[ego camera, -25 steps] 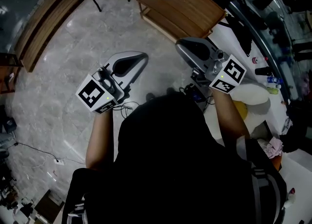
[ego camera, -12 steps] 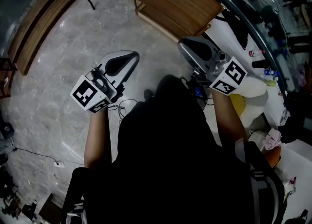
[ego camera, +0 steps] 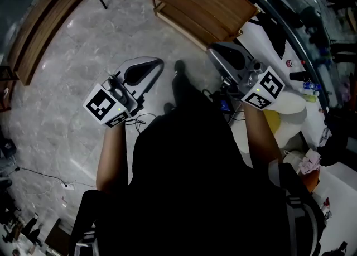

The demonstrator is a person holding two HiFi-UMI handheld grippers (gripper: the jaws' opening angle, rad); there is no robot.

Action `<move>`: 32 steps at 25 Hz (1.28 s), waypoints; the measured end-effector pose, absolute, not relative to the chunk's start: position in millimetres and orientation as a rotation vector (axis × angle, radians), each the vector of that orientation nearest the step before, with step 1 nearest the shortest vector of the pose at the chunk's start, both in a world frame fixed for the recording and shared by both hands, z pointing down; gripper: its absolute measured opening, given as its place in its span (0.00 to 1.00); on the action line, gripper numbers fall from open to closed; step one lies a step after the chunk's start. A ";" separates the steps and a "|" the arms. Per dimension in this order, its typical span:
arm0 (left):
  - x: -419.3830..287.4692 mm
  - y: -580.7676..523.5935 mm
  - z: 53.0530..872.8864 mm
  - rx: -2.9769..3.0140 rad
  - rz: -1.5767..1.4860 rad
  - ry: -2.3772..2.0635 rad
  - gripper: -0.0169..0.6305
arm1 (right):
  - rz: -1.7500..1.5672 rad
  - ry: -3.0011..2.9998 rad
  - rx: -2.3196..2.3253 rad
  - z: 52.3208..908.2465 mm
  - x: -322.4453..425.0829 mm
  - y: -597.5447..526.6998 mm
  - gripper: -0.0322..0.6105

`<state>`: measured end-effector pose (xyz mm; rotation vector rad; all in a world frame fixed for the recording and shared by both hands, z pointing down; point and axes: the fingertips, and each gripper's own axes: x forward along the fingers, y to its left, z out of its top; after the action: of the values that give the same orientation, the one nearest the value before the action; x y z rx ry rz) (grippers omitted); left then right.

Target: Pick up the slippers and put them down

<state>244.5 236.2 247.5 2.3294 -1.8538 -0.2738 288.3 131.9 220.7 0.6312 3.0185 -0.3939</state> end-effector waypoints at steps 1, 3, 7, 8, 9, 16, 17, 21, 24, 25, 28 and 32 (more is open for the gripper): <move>239.1 232.3 249.0 2.321 -0.267 -1.854 0.05 | -0.404 3.012 0.635 221.8 282.2 127.5 0.11; 224.7 223.6 251.2 2.304 -0.252 -1.861 0.05 | -0.424 3.003 0.648 224.9 267.0 118.6 0.11; 193.3 201.7 254.2 2.284 -0.241 -1.870 0.05 | -0.439 2.995 0.679 231.0 233.1 97.2 0.11; 185.5 195.0 254.8 2.279 -0.236 -1.873 0.05 | -0.447 2.990 0.684 231.6 224.6 90.5 0.11; 177.5 188.1 255.4 2.274 -0.227 -1.878 0.05 | -0.456 2.984 0.689 231.9 215.9 83.9 0.11; 120.8 150.9 251.1 2.236 -0.174 -1.913 0.05 | -0.489 2.964 0.752 232.0 151.6 45.6 0.11; 111.4 145.4 250.2 2.225 -0.178 -1.919 0.05 | -0.485 2.965 0.757 231.4 143.4 38.8 0.11; 74.5 118.8 246.2 2.189 -0.185 -1.946 0.05 | -0.496 2.962 0.774 229.2 114.4 8.7 0.11; 53.7 100.7 244.5 2.180 -0.188 -1.953 0.05 | -0.481 2.976 0.775 230.4 96.2 -10.8 0.11; 48.4 95.9 245.4 2.176 -0.188 -1.949 0.05 | -0.486 2.977 0.769 230.2 90.9 -16.4 0.11; 35.8 84.9 248.5 2.165 -0.191 -1.929 0.05 | -0.504 2.971 0.746 229.9 77.5 -30.6 0.11; 21.6 70.6 253.1 2.169 -0.186 -1.895 0.05 | -0.530 2.985 0.733 239.9 63.5 -43.9 0.11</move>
<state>21.6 70.6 253.1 2.1687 -1.8951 -0.1858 63.5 -43.9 239.9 0.7334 2.9849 -0.5303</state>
